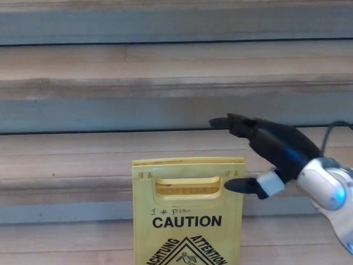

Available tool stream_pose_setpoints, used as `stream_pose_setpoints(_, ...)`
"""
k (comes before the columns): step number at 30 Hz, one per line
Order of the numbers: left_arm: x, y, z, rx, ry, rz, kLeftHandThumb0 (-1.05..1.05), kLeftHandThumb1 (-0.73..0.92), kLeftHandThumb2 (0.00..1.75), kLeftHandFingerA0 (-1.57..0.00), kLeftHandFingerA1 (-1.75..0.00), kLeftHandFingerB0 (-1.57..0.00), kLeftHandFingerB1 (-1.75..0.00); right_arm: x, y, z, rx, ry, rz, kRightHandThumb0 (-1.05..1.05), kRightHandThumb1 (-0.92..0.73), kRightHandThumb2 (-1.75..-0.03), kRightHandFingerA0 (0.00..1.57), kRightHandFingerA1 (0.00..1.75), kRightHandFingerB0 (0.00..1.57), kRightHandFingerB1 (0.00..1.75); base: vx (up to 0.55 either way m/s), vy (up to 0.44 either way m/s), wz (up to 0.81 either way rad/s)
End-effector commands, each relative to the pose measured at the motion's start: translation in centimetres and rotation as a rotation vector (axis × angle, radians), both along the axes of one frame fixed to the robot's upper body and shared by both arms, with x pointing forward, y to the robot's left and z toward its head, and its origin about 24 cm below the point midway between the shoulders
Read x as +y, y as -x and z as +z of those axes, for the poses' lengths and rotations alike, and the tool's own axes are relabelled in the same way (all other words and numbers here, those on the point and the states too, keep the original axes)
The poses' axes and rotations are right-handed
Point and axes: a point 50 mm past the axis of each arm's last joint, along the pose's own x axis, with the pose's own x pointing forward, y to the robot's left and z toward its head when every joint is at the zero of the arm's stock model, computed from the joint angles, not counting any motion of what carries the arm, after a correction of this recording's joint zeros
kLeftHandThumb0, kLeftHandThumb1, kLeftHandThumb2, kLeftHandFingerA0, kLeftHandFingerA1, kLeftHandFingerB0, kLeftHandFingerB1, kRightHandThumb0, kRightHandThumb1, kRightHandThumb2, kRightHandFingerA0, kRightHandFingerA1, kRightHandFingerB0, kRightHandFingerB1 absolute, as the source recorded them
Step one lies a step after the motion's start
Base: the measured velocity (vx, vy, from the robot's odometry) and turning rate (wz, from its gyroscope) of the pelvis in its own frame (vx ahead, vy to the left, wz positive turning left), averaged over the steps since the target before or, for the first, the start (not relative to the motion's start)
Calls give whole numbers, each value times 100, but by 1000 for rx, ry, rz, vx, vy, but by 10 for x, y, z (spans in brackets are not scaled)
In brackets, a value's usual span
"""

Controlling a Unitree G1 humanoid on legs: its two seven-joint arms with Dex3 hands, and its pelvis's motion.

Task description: The robot uses its right hand to pick up a caution sign board kept on the stair and turn around and walk towards a pillar and place the sign against it

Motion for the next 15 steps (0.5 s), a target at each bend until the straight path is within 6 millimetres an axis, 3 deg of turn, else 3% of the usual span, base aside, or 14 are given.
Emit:
stream_pose_setpoints(1,4,1,4,-37,-45,-7,-48,42,65,-114,-75,-102,-68,17,-13,2,-30,196,29,-39,-28,-91,0,52,0,51,0,0,0)
stream_pose_setpoints(6,4,1,4,-46,-47,-9,-48,43,64,-113,-75,-101,-68,23,-17,1,-44,232,38,-39,-28,-91,0,52,0,51,0,0,0)
stream_pose_setpoints(7,4,2,4,-42,-54,-15,-50,44,64,-111,-76,-100,-69,35,-24,2,-51,282,53,-87,-51,-86,1,49,8,38,0,0,0)
stream_pose_setpoints(9,4,3,3,-36,-45,0,-47,44,63,-112,-75,-100,-68,39,-26,2,-60,295,60,-87,-51,-87,1,50,8,40,0,0,0)
stream_pose_setpoints(10,3,3,4,-37,-51,-5,-46,42,67,-112,-77,-101,-69,44,-29,1,-65,304,66,-78,-58,-59,5,48,9,36,0,0,0)
stream_pose_setpoints(11,3,3,4,-38,-52,-5,-46,42,67,-112,-77,-101,-69,45,-30,2,-67,306,67,-38,-30,-92,0,52,0,50,0,0,0)
stream_pose_setpoints(12,3,4,4,-31,-58,-15,-42,44,66,-110,-75,-99,-68,49,-32,0,-63,308,66,-75,-58,-58,5,48,10,37,0,0,0)
stream_pose_setpoints(15,1,4,5,-42,-58,-23,-47,40,70,-115,-78,-103,-70,57,-36,-3,-52,340,64,-74,-58,-59,2,46,8,36,0,0,0)
